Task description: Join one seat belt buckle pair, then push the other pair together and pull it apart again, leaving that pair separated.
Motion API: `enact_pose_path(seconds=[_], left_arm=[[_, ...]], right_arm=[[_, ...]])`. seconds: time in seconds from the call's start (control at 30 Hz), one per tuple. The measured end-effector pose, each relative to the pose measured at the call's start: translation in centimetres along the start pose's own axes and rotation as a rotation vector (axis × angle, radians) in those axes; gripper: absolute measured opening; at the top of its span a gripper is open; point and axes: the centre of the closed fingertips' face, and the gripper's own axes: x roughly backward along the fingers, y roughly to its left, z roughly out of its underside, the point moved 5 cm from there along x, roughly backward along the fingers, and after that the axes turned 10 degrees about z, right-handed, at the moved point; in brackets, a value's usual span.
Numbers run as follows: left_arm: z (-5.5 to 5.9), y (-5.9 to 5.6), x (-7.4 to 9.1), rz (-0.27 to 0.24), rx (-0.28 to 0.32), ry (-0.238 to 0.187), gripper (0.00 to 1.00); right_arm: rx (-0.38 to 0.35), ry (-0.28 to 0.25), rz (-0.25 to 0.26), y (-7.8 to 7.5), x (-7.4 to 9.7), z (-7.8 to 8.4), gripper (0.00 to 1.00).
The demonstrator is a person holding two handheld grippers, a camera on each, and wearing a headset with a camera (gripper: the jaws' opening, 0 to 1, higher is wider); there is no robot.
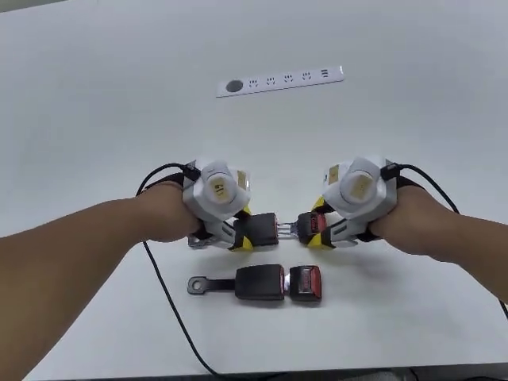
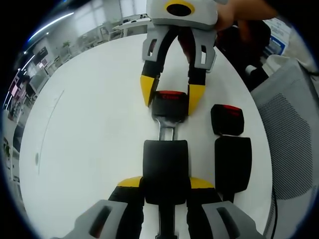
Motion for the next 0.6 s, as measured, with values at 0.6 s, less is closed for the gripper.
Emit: enact_pose_path(seconds=[0.6], left_arm=[[-0.42,-0.32,-0.03,0.024,-0.071,-0.008,0.32]], right_arm=[[0.019,-0.069,0.003,0.2,-0.81,-0.74,0.33]])
